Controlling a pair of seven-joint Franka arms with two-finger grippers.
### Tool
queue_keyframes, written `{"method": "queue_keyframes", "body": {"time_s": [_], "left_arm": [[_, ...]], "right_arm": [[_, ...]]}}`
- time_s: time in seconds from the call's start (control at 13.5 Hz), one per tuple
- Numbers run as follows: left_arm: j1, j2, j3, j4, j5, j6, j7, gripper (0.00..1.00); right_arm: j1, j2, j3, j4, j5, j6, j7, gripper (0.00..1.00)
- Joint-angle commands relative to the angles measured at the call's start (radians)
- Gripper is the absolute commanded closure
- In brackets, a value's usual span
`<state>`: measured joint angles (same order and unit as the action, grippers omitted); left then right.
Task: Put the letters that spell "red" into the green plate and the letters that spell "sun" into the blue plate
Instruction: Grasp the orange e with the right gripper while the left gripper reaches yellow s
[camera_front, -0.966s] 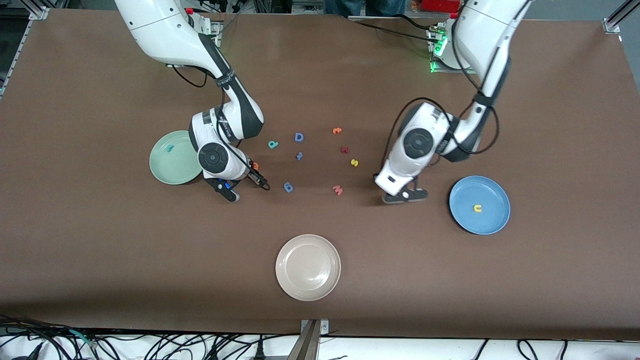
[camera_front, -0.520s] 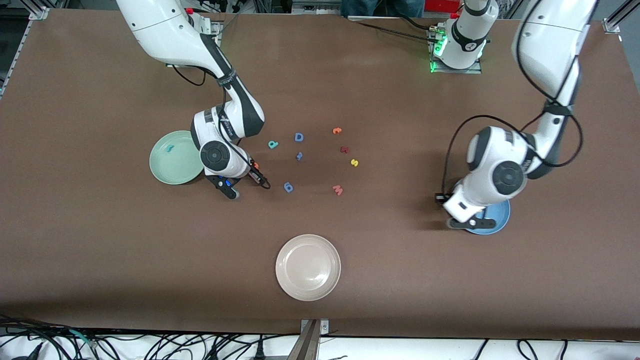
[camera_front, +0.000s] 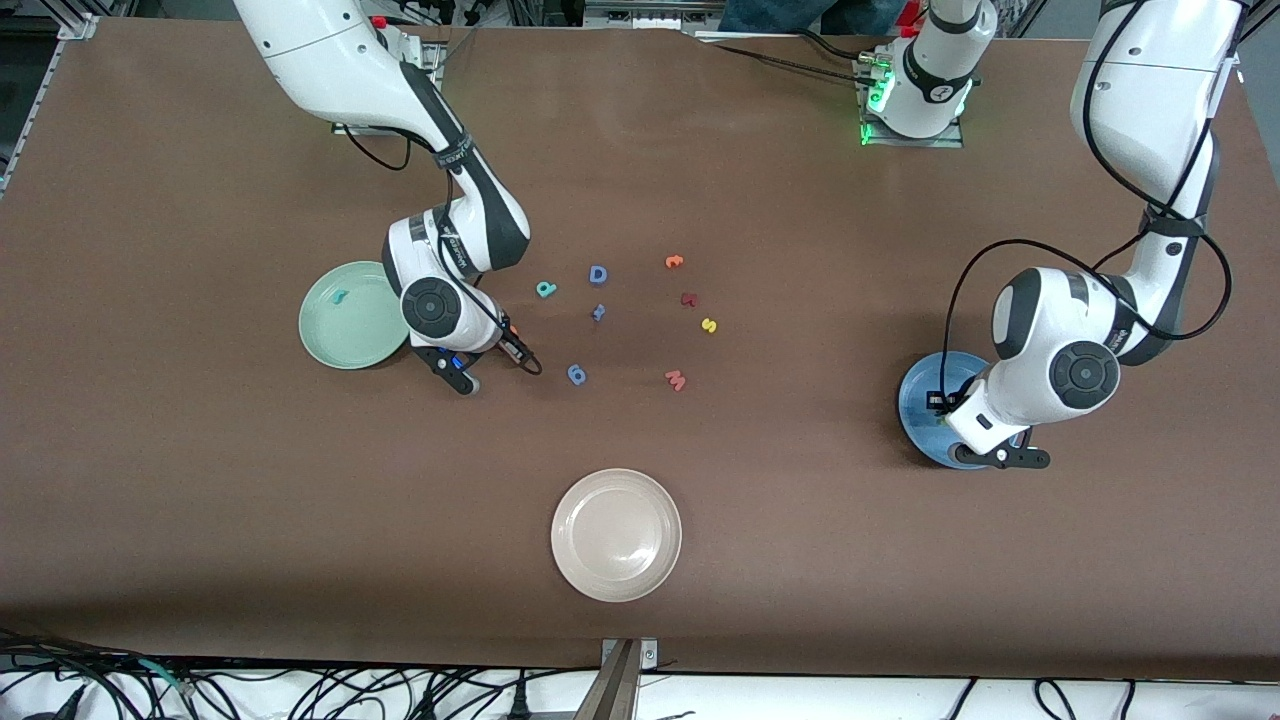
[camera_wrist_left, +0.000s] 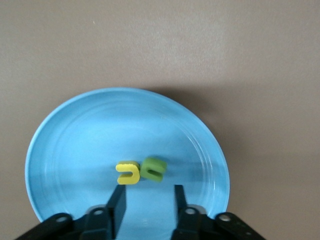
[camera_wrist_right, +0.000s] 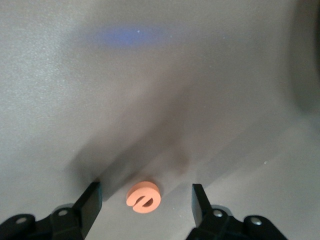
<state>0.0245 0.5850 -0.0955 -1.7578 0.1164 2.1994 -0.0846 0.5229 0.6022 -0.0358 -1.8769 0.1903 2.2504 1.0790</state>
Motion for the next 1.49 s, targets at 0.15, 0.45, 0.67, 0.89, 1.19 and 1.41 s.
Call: {"method": "queue_keyframes", "body": {"time_s": [0.15,0.45,0.67,0.89,1.19,1.41], "left_arm": [[-0.015,-0.010,-0.068,0.031,-0.104,-0.029,-0.077,0.00],[-0.046,-0.016,-0.229,0.032,-0.115,-0.024,-0.372,0.00],[-0.098,-0.013,-0.282,0.026,-0.115,-0.024,-0.614,0.00],[-0.175,0.010,-0.280,0.024,-0.106,-0.001,-0.870,0.00],[-0.245,0.065,-0.273,-0.002,-0.097,0.126,-1.121,0.00],[-0.284,0.085,-0.276,-0.012,-0.025,0.170,-1.250,0.00]], "right_arm": [[0.002,-0.042,0.004,-0.060,0.018,0.012,0.006,0.23],[0.000,-0.038,0.004,-0.065,0.057,0.048,-0.002,0.23],[0.000,-0.032,0.002,-0.071,0.060,0.066,-0.008,0.23],[-0.003,-0.030,0.002,-0.073,0.063,0.071,-0.008,0.40],[-0.004,-0.030,0.002,-0.071,0.081,0.069,-0.011,0.74],[-0.006,-0.035,-0.001,-0.065,0.083,0.060,-0.014,0.96]]}}
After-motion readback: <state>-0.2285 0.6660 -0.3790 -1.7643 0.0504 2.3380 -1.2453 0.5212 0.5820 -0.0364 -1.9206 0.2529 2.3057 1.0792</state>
